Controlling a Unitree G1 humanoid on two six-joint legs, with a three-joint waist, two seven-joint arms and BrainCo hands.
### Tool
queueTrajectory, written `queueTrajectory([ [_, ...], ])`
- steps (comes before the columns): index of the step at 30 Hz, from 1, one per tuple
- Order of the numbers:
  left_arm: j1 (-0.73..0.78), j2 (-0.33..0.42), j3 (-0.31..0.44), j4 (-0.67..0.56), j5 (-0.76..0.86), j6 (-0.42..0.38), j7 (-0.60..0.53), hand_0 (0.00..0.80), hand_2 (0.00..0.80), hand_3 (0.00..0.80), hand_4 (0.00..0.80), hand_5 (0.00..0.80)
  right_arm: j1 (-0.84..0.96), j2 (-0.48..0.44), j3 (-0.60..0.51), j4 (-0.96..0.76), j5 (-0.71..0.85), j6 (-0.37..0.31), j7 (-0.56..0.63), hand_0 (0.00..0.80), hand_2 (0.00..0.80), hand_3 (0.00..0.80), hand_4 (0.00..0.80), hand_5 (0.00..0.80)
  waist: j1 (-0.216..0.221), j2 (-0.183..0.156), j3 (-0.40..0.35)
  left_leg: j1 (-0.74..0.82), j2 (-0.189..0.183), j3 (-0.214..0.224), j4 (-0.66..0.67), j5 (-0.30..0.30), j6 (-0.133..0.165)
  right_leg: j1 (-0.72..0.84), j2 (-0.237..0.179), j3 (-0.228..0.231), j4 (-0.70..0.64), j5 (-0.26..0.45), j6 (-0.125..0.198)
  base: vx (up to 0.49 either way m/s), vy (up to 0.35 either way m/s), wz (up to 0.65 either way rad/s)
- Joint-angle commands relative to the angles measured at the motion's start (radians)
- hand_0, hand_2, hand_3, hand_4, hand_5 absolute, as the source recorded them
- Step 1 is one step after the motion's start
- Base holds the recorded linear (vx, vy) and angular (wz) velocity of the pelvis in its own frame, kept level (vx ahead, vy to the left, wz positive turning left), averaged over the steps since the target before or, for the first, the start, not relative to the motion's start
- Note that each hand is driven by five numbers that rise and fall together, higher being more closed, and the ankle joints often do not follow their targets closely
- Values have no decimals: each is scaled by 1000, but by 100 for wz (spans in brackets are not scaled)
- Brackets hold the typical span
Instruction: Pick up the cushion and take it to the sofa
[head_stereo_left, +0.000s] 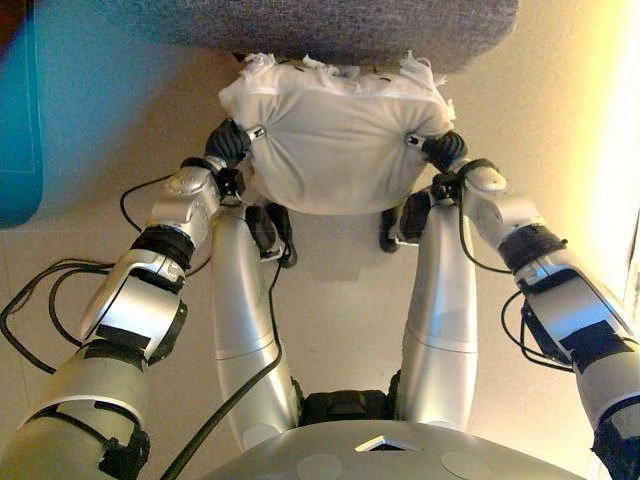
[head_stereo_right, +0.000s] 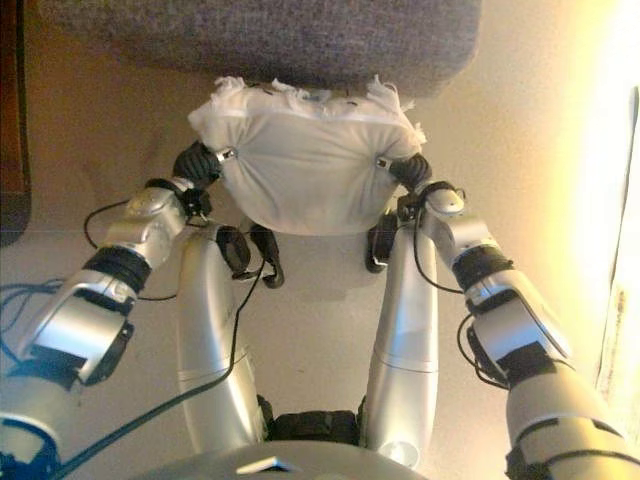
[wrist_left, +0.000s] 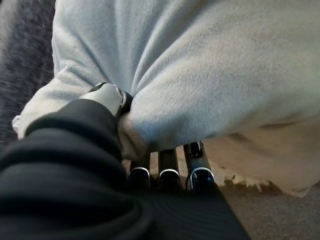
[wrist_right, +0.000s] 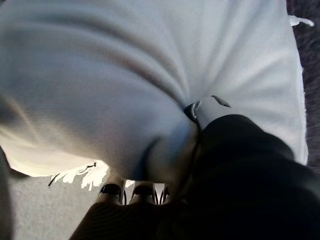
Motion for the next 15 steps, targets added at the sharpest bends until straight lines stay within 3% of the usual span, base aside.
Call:
queueTrajectory([
  [1,28,-92,40,-158,30,-163,-20,800,800,800,800,800,16,97,-29,-171,-28,-148,6,800,800,800,800,800,-3,15,-9,103,-1,29,-145,67,13,177,-9,16,-174,71,-14,-43,48,-4],
  [5,39,-102,59,-188,83,-238,94,800,800,800,800,800,52,93,-70,-182,-28,-229,18,800,800,800,800,800,-11,7,-9,221,-15,23,-313,98,-2,295,-1,-5,-339,105,15,-116,37,-11],
  [10,18,-110,82,-176,51,-278,187,800,800,800,800,800,63,118,-104,-173,37,-297,28,800,800,800,800,800,-9,-14,-10,438,-31,35,-575,150,-15,506,7,-44,-560,148,53,-57,-6,8],
  [15,110,-135,92,-193,104,-271,230,800,800,800,800,800,168,170,-121,-205,8,-317,2,800,800,800,800,800,6,-34,-91,665,-64,46,-820,200,-25,730,-2,-87,-818,186,73,116,-20,4],
])
